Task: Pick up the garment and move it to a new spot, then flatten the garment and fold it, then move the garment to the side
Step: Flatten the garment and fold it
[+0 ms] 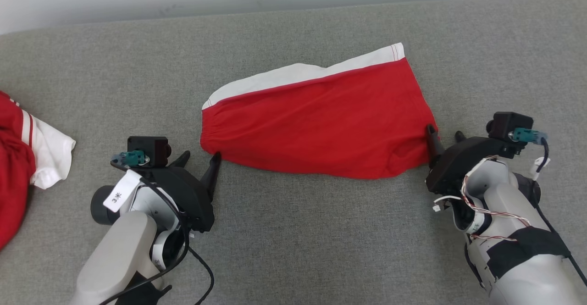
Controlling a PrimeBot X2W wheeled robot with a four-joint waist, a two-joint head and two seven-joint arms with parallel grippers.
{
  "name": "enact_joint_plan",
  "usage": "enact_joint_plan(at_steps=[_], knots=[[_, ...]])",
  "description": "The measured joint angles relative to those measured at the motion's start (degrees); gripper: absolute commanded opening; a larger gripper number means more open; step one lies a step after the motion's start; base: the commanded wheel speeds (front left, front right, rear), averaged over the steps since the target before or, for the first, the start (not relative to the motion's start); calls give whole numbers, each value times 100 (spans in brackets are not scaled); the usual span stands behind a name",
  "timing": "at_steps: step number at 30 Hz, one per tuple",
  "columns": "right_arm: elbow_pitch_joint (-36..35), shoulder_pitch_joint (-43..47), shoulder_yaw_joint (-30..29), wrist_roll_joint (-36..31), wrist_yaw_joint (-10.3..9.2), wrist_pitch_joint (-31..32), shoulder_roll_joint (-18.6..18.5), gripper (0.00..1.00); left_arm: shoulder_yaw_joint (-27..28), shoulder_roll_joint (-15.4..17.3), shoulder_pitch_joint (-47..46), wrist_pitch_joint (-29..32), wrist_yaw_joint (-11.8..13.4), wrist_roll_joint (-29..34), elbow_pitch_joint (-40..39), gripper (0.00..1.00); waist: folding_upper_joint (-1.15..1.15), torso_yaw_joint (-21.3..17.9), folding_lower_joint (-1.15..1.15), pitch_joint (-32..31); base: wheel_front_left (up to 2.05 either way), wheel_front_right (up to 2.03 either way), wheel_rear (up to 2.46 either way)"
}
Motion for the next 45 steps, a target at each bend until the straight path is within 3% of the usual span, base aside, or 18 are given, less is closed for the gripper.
enact_joint_plan(at_steps=[4, 5, 6, 7, 11, 12, 13, 14, 22, 31, 36, 45], knots=[[196, -120, 133, 31, 14, 57, 48, 100, -16, -10, -23, -30, -49, 3, 179, 100, 0, 19, 0, 16, 0, 0, 0], [259, -157, 169, 38, 31, 92, 52, 71, -20, -11, -33, -33, -52, 8, 212, 100, 0, 22, 0, 20, 0, 0, 0], [303, -186, 208, 38, 48, 110, 51, 55, -21, -18, -46, -64, -63, 8, 245, 100, 0, 26, 0, 23, 0, 0, 0], [330, -196, 240, 41, 62, 156, 49, 55, -24, -32, -74, -77, -97, 8, 293, 100, 0, 30, 0, 25, 0, 0, 0], [491, -209, 339, 41, 131, 255, 49, 27, -40, -83, -157, -124, -148, 8, 431, 100, 0, 40, -1, 23, 0, 0, 0], [517, -216, 356, 41, 142, 276, 51, 16, -43, -99, -160, -131, -152, 8, 472, 100, 0, 42, -1, 21, 0, 0, 0], [541, -222, 368, 41, 156, 283, 55, 14, -44, -109, -171, -153, -154, 8, 509, 100, 0, 41, -1, 18, 0, 0, 0], [573, -237, 374, 41, 158, 285, 58, 1, -45, -119, -183, -181, -170, 8, 541, 100, 0, 39, -1, 15, 0, 0, 0], [786, -362, 393, 49, 213, 292, 81, 0, 7, -138, -293, -283, -205, 0, 746, 100, 0, 15, -1, -22, 0, 0, 0], [1039, -414, 341, 58, 254, 194, 82, 0, 253, 80, -294, -526, -499, -249, 717, 100, 0, 105, -1, -114, 0, 0, 0], [1171, -411, 335, 58, 255, 145, 64, 0, 96, -42, -274, -575, -657, -419, 539, 100, 0, 202, -1, -187, 0, 0, 0], [1285, -428, 428, 57, 307, 137, 63, 0, -170, -147, -243, -567, -700, -425, 553, 100, 0, 200, -1, -234, 0, 0, 0]])
